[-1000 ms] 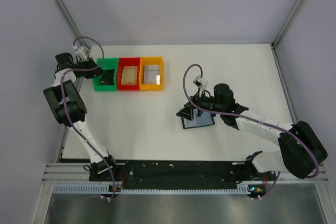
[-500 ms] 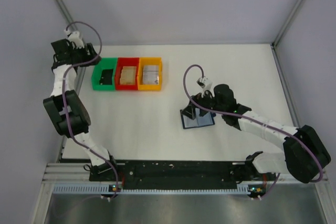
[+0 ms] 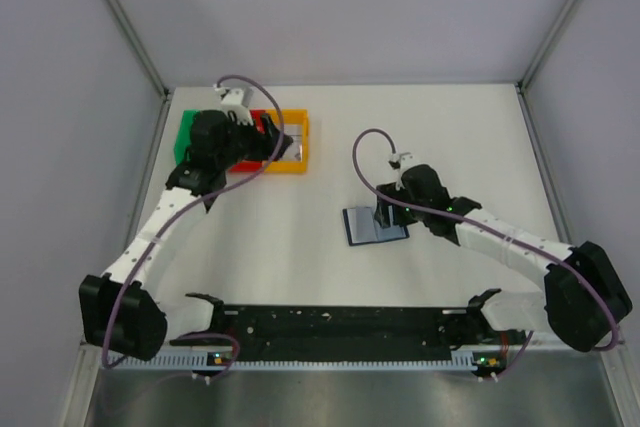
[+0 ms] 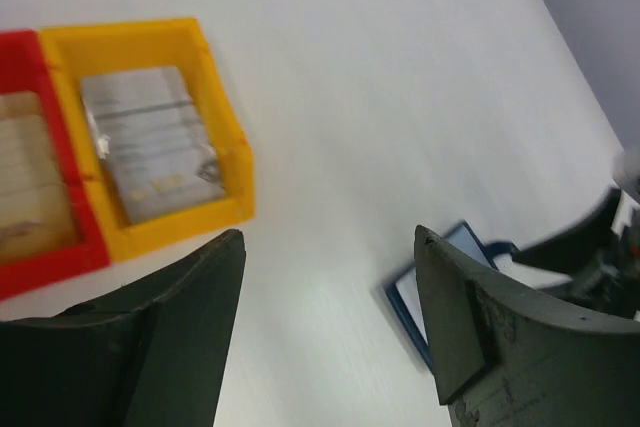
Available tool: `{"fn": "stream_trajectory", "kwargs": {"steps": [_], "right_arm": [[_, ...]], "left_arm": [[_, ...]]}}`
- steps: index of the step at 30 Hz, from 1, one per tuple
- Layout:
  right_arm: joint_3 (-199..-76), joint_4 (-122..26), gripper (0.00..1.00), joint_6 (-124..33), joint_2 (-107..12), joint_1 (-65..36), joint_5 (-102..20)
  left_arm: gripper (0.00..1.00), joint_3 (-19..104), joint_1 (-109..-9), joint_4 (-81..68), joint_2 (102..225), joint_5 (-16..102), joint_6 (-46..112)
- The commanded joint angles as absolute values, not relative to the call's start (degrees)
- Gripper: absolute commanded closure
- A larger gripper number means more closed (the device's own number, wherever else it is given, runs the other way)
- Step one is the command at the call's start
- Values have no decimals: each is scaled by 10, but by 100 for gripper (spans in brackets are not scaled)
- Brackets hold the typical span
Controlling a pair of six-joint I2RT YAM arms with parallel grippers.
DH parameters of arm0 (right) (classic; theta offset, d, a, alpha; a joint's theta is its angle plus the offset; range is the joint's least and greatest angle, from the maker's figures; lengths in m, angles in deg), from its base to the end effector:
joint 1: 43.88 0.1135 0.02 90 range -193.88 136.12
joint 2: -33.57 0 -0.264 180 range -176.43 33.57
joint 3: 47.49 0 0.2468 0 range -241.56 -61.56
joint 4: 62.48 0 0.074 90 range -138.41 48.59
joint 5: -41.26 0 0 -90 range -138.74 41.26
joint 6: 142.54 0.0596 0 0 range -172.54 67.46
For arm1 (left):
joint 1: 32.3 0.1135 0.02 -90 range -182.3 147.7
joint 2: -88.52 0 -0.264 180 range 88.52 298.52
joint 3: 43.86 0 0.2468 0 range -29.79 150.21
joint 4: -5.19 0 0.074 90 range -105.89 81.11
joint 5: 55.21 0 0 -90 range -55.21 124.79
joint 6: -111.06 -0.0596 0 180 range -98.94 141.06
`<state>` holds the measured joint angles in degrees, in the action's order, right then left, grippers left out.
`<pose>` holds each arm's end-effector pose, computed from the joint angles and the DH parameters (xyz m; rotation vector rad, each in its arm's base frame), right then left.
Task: Take the credit cards out of the card holder
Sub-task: Remove the credit card from the card holder.
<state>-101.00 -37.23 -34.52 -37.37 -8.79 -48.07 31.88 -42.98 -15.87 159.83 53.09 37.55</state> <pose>0.2185 0.1543 0.1985 -0.3570 2.3380 0.4756 0.2978 -0.0752 0.3453 0.1300 1.8883 -0.6231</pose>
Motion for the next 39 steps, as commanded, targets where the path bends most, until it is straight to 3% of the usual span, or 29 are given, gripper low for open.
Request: {"fn": "stream_trajectory", "kwargs": {"steps": [1,6,12,15,27,37,39], "right_arm": [[-1034,-358,34,-321,-400,-86,-551],[-1037,-358,40,-300,-417,-86,-558],[-1026,-377,43,-290,-423,-87,-538],[-1019,-384,46,-283,-428,-89,-532],[-999,-385,48,-258,-438,-94,-551],[-987,-403,48,-254,-451,-94,-523],[-987,-406,48,-251,-455,-94,-511]], "left_arm": [[28,235,-529,-114,1551,516,464],[30,156,-633,-15,1543,530,537],[36,162,-706,70,1616,546,578],[52,177,-720,103,1668,563,598],[59,222,-741,116,1847,572,608],[66,198,-745,92,1892,549,590],[71,189,-745,88,1894,546,588]]}}
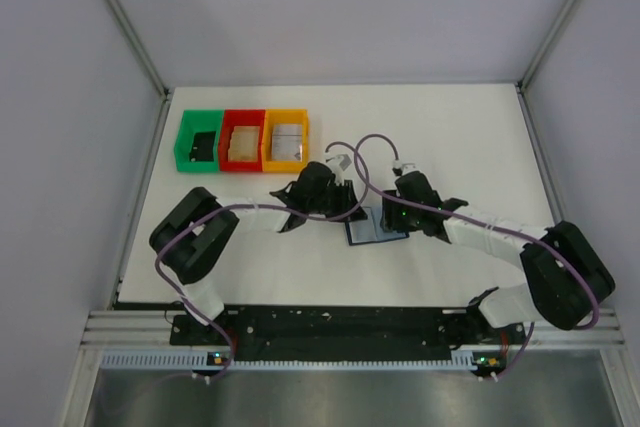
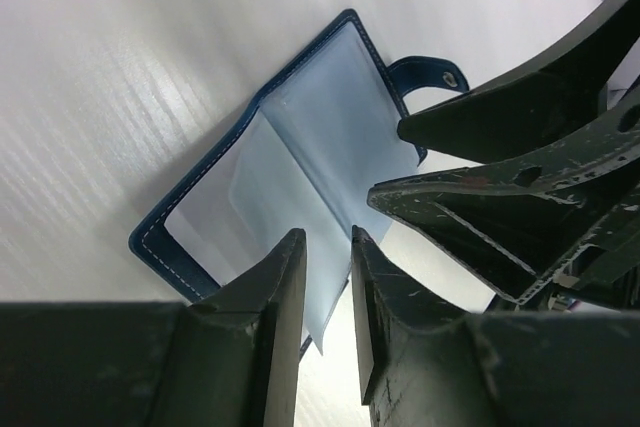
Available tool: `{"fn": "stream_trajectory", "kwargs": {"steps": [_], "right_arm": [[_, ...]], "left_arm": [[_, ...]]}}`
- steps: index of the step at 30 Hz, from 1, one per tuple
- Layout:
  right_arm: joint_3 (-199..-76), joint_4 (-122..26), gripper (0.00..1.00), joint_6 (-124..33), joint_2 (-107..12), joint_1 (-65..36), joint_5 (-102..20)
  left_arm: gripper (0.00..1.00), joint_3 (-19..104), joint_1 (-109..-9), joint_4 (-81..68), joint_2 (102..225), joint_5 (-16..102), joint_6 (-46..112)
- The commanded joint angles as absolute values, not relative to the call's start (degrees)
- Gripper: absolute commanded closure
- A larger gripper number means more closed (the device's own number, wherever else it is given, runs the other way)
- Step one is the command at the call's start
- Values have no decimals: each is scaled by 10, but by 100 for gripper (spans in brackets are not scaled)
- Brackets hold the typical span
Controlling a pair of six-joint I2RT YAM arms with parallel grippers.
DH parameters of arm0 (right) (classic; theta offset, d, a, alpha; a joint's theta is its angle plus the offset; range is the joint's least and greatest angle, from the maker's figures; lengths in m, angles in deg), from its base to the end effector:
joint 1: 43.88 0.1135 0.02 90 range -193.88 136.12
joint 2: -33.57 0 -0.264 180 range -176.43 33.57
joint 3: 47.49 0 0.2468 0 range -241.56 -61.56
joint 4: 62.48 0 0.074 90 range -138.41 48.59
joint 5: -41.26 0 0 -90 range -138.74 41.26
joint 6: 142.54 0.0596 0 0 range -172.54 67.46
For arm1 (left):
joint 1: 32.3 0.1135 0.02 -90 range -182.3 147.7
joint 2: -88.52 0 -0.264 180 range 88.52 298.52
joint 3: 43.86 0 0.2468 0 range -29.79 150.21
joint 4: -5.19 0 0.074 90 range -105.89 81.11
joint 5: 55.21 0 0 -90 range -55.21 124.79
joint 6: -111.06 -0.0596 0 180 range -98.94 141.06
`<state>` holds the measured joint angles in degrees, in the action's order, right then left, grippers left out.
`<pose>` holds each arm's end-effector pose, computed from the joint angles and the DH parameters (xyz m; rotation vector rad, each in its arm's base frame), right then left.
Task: Take the credit cards out of the card holder
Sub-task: Remove the credit card from the card holder.
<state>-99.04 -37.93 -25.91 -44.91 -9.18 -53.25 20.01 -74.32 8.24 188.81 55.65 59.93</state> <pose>0.2250 0.1501 0.1560 -0.1417 2.4971 0.3610 0.2637 -0.2662 0.1554 0.2982 2.3480 -1.1532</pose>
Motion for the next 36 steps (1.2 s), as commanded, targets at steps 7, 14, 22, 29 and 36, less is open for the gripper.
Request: {"fn": "stream_trajectory", "kwargs": {"steps": [7,14,22,29,36], "right_arm": [[-981,-427,50,-246,-454,-94,-469],[-986,-444,53,-236,-465,-94,-431],[-994,-480,54,-235,-469,-94,-374],[-1008,-546,54,-217,-500,-91,-270],[-1028,-559,54,-220,-509,-79,-218]], "left_arm": [[77,145,-745,100,1898,551,601],[79,98,-746,153,1902,570,638],[80,55,-746,198,1873,576,668],[80,23,-746,250,1857,576,698],[78,-58,-746,351,1792,515,753]]}}
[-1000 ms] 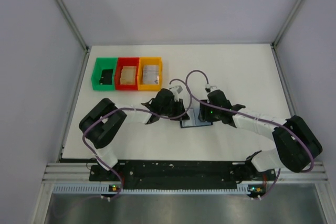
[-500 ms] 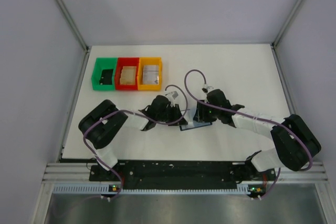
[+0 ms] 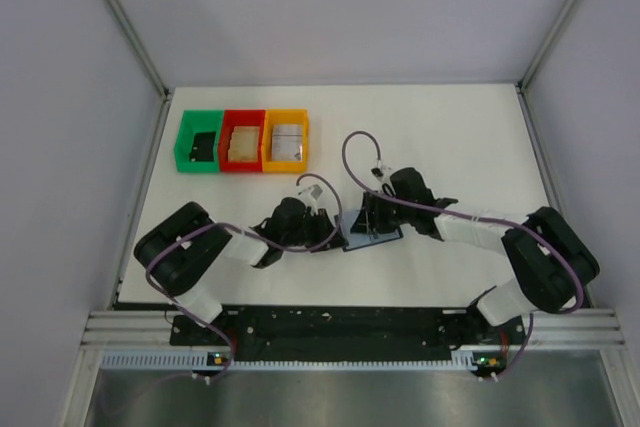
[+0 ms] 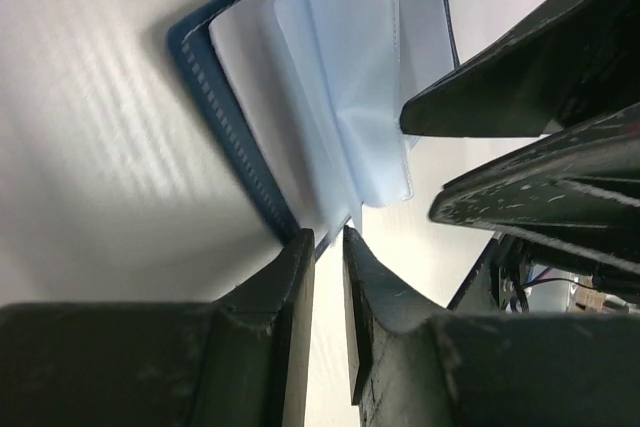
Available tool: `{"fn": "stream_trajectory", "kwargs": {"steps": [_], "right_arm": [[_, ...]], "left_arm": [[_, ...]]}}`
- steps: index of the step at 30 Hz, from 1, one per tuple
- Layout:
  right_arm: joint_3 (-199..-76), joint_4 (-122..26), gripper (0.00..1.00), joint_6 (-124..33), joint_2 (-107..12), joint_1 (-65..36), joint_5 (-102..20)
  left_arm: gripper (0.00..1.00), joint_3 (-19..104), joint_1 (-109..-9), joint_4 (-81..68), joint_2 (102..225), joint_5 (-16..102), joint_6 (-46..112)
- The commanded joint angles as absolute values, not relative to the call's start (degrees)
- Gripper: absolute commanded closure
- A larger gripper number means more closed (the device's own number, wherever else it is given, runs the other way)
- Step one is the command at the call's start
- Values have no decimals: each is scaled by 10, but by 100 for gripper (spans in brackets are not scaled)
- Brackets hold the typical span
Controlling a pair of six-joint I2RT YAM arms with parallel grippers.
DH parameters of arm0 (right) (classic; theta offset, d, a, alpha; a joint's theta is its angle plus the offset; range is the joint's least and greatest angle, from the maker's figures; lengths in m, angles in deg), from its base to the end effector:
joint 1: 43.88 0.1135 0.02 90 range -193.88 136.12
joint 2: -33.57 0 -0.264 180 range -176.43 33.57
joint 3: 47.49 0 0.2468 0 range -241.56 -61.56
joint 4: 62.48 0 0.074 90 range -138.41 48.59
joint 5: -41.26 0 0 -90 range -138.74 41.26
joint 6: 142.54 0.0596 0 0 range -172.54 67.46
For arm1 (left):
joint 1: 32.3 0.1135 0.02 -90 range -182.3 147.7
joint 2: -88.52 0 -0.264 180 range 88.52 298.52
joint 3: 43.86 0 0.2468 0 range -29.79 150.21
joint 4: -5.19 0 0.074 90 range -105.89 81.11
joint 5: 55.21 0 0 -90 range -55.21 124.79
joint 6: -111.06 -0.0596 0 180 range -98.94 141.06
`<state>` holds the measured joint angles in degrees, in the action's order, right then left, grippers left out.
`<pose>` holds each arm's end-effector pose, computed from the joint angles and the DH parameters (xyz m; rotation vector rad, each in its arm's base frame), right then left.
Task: Take the credit cards out of the card holder
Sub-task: Remove the credit card from the card holder.
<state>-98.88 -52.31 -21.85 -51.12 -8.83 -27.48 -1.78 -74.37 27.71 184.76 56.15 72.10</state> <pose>0.2298 0.1876 0.1517 -0.2942 2.4694 0.9692 0.2107 -0.2194 0.1079 0.0638 2.3953 -1.2752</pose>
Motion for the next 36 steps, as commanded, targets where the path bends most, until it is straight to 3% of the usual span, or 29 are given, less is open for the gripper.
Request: {"fn": "stream_trajectory", "kwargs": {"steps": [1,3,9,15,23,36], "right_arm": [[-1033,-553,54,-226,-506,-77,-208],[-1045,-524,54,-243,-489,-72,-220],[-1049,-403,51,-279,-403,-72,-416],[-1025,-362,49,-266,-403,-83,-510],[-1014,-373,49,-250,-428,-89,-520],[-1001,-407,49,-242,-471,-90,-475]], "left_arm": [[77,-65,-746,352,1777,504,754],[77,-75,-746,352,1755,488,754],[71,-57,-746,271,1689,453,710],[68,8,-753,219,1688,476,676],[67,91,-755,203,1808,524,676],[74,67,-755,201,1863,510,690]]}}
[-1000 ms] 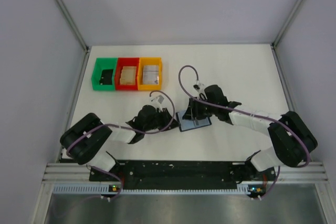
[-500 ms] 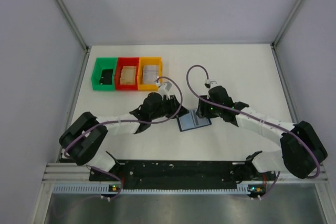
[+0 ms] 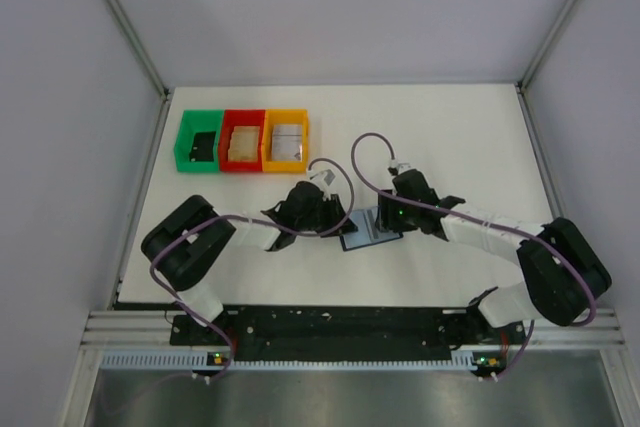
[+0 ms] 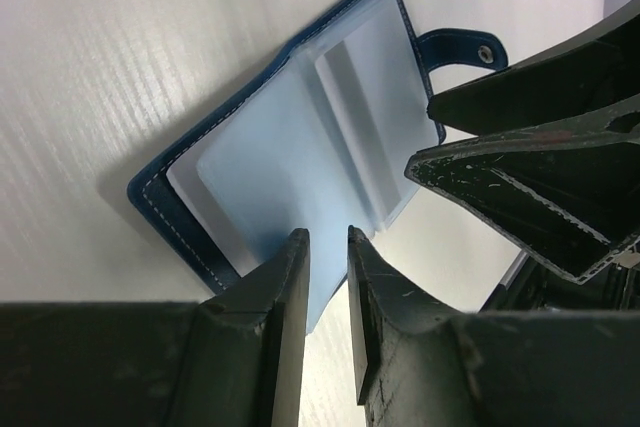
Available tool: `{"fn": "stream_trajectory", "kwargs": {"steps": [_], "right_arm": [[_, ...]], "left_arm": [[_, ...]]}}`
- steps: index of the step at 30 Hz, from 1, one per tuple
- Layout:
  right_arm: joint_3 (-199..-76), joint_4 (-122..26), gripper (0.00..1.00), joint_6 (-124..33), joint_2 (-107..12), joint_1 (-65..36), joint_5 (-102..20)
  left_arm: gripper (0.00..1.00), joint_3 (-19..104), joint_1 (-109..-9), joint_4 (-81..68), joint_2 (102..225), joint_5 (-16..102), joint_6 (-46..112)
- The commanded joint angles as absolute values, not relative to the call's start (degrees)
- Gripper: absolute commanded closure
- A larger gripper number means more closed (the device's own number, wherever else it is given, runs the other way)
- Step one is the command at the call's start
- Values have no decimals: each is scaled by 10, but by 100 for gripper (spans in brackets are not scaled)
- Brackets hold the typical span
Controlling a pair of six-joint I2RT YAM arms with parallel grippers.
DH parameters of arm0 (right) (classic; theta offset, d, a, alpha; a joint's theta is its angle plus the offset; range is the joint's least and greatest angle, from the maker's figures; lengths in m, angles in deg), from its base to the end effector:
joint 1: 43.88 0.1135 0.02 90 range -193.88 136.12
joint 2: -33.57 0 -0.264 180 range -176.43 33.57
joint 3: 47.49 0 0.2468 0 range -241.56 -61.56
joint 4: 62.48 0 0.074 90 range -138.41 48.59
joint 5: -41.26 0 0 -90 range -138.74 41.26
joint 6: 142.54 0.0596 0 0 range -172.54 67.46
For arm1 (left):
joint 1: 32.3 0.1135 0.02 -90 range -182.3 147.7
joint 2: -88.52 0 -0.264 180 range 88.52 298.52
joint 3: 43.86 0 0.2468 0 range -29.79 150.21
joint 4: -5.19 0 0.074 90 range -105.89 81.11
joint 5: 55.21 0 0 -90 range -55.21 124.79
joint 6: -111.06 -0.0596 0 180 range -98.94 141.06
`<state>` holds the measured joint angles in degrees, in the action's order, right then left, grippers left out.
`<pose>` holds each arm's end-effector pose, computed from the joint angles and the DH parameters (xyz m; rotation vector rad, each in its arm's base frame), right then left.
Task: Take the credit cards out of the card holder
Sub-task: Remove the credit card from the card holder.
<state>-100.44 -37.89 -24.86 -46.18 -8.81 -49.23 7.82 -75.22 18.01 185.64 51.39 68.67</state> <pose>0.2267 0.1586 0.1576 -0.1589 2.5199 0.4513 0.2347 -0.2415 0.1289 0.0921 2.3760 -1.1648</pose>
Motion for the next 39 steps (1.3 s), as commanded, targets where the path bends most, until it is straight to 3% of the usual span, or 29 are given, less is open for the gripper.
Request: {"fn": "stream_trajectory", "kwargs": {"steps": [1,19,30,39], "right_arm": [[-1001,-408,49,-242,-473,-90,-472],[-1001,-465,51,-233,-492,-89,-378],[-1008,-505,63,-221,-500,-89,-321],[-1023,-550,66,-205,-512,-89,-264]], "left_arm": [[74,67,-755,201,1863,509,690],[75,55,-755,211,1871,515,703],[75,50,-756,226,1877,523,712],[69,-4,-756,257,1784,477,731]]}}
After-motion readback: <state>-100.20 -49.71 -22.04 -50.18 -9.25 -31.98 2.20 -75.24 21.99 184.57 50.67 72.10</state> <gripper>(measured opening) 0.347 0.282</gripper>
